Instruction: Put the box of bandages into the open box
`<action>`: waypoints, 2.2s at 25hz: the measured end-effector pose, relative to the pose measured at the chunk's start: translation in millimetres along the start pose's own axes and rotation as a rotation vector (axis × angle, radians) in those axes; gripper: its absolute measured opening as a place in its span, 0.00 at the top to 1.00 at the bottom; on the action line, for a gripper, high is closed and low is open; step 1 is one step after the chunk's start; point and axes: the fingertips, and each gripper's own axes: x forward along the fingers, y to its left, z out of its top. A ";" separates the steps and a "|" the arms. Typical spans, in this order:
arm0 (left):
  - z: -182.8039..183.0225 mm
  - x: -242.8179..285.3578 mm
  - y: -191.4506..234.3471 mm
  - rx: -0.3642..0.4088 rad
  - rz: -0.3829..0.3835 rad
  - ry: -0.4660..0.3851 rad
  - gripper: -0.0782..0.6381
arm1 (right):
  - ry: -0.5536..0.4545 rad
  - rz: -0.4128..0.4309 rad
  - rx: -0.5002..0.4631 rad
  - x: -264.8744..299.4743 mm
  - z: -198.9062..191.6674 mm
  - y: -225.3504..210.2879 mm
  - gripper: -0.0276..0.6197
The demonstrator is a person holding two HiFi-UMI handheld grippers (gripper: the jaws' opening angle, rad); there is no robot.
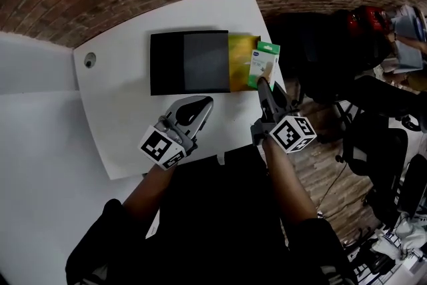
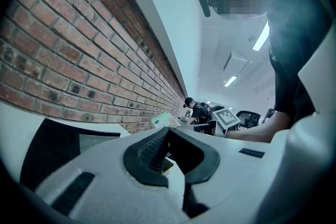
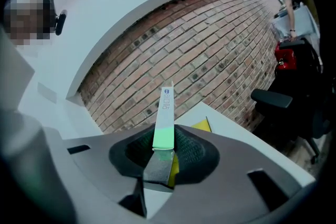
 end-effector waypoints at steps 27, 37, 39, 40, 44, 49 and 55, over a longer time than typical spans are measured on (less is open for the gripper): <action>-22.0 9.0 -3.4 0.015 -0.023 0.042 0.87 | 0.236 -0.097 0.154 48.1 -60.3 -34.5 0.81; -23.5 13.6 -8.7 0.021 -0.046 0.046 0.87 | 0.283 -0.143 0.177 51.6 -73.2 -38.3 0.81; -23.0 14.2 -9.5 0.023 -0.049 0.045 0.87 | 0.290 -0.159 0.171 51.6 -75.1 -41.6 0.81; -23.0 14.3 -9.5 0.024 -0.050 0.042 0.87 | 0.296 -0.163 0.168 51.9 -76.1 -41.8 0.81; -23.5 13.8 -7.5 0.028 -0.047 0.042 0.87 | 0.315 -0.168 0.156 53.9 -79.8 -39.6 0.81; -29.3 10.5 -3.9 0.021 -0.034 0.061 0.87 | 0.330 -0.176 0.154 56.0 -84.5 -38.5 0.81; -27.0 10.3 -5.2 0.027 -0.043 0.049 0.87 | 0.340 -0.190 0.163 58.3 -88.0 -38.8 0.81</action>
